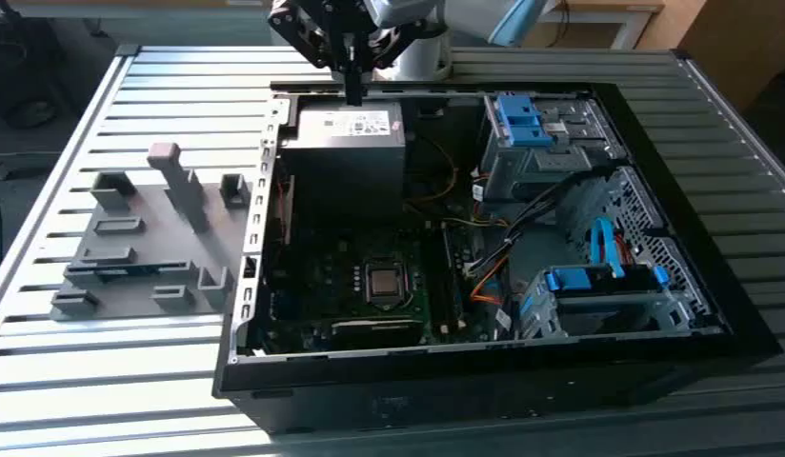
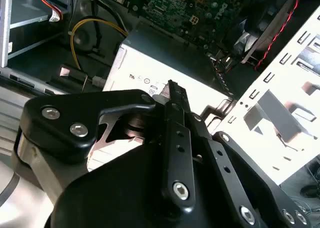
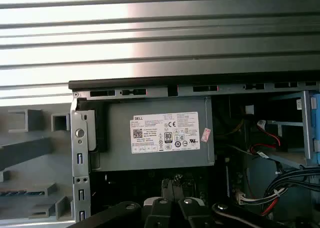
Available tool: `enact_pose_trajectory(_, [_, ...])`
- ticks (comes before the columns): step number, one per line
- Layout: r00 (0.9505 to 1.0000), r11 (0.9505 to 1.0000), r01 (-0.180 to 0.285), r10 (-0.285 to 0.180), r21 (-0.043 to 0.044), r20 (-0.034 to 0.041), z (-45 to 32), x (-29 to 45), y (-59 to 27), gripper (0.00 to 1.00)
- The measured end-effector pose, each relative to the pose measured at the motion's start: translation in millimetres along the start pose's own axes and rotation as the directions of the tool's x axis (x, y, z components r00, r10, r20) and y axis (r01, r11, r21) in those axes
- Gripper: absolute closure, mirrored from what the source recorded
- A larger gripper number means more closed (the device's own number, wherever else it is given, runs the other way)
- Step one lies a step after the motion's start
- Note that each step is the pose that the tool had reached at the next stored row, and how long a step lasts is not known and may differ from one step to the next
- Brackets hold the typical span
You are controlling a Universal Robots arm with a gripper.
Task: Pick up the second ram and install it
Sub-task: 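Reach for the second ram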
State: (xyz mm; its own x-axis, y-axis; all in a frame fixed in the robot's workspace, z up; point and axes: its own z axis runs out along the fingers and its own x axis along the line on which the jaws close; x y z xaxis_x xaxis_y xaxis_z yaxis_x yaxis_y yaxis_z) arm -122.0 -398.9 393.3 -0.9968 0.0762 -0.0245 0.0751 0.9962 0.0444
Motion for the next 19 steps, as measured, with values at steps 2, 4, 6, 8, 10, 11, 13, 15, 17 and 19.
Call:
enact_pose_trajectory(2, [1.0,1.0,0.0,0.0,0.0,0.0,0.0,0.0,0.0,0.89])
enact_pose_trajectory(4, [1.0,1.0,0.0,0.0,0.0,0.0,0.0,0.1,0.0,0.89])
enact_pose_trajectory(6, [1.0,1.0,0.0,0.0,0.0001,-0.0001,-0.1,0.5,0.0,0.89])
enact_pose_trajectory(8, [1.0,1.0,0.0,0.0,0.0,0.0,0.0,0.8,-0.1,0.89])
enact_pose_trajectory(10, [1.0,1.0,0.0,0.0,0.0,-0.0001,-0.1,1.3,-0.1,0.89])
enact_pose_trajectory(11, [1.0,1.0,0.0,0.0,0.0,0.0,0.0,1.5,-0.1,0.89])
enact_pose_trajectory(13, [1.0,1.0,0.0,0.0,0.0,0.0,0.0,2.0,-0.1,0.89])
enact_pose_trajectory(15, [1.0,1.0,0.0,0.0,0.0,0.0,0.0,2.6,-0.2,0.89])
enact_pose_trajectory(17, [1.0,1.0,0.0,0.0,0.0,0.0,0.0,3.4,-0.3,0.89])
enact_pose_trajectory(19, [1.0,1.0,0.0,0.0,0.0,0.0,0.0,4.6,-0.4,0.89])
